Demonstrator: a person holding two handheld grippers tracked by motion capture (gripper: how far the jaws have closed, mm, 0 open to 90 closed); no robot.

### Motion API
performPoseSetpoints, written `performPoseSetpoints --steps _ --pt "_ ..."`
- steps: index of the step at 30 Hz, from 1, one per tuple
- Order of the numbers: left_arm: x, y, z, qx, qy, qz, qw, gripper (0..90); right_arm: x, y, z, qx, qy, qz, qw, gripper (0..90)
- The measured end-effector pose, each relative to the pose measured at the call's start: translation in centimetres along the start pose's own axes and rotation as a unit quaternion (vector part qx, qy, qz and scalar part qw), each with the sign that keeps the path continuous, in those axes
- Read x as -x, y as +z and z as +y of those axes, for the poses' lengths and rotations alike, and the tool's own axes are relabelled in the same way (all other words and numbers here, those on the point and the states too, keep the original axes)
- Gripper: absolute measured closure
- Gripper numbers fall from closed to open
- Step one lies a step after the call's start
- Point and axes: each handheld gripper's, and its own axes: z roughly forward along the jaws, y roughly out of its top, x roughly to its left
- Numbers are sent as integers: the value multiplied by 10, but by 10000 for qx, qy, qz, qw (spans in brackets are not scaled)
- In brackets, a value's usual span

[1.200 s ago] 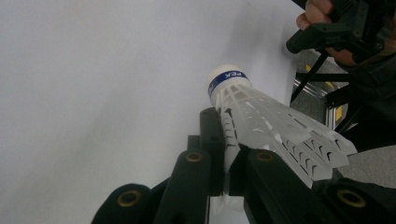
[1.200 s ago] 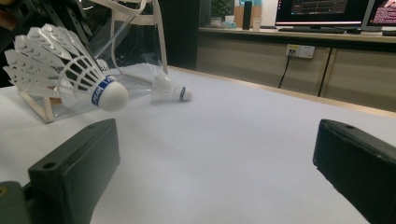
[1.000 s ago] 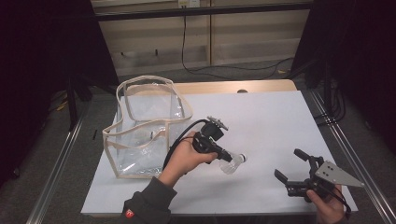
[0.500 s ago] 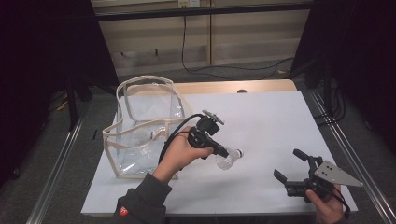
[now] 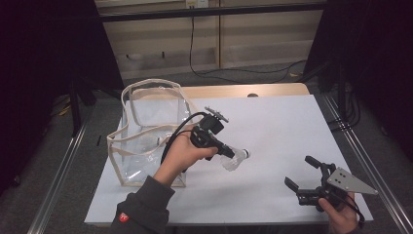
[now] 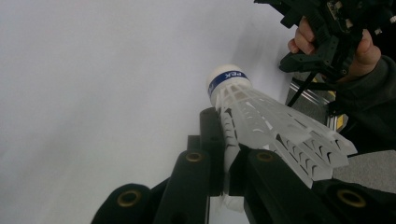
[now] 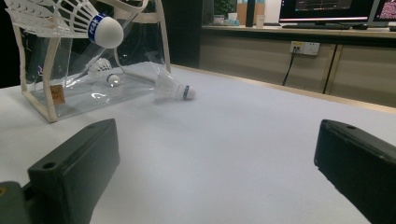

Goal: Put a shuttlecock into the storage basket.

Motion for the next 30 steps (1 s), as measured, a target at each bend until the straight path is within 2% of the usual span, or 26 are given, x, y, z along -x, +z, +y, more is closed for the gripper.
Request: performPoseSetpoints --steps 7,8,9,12,14,17,23,30 --pt "-1 -5 2 -63 13 36 10000 896 0 0 0 12 5 8 10000 0" --pt "0 -5 3 -37 -40 52 10000 896 0 0 0 9 5 11 10000 0" --pt "-1 -6 3 -87 28 56 9999 896 0 0 0 3 17 15 10000 0" --pt "-1 -9 5 -77 27 58 10000 896 0 0 0 5 17 22 10000 0" --pt "0 -11 5 -18 -45 38 10000 896 0 0 0 -3 35 27 10000 0" --pt "-2 -15 6 -83 2 85 9999 896 0 0 0 1 42 36 10000 0" --pt "-3 -21 9 -34 -63 116 9999 896 0 0 0 16 33 21 10000 0" --pt "-3 -25 12 -108 -15 158 9998 896 -1 0 0 -10 26 23 10000 2"
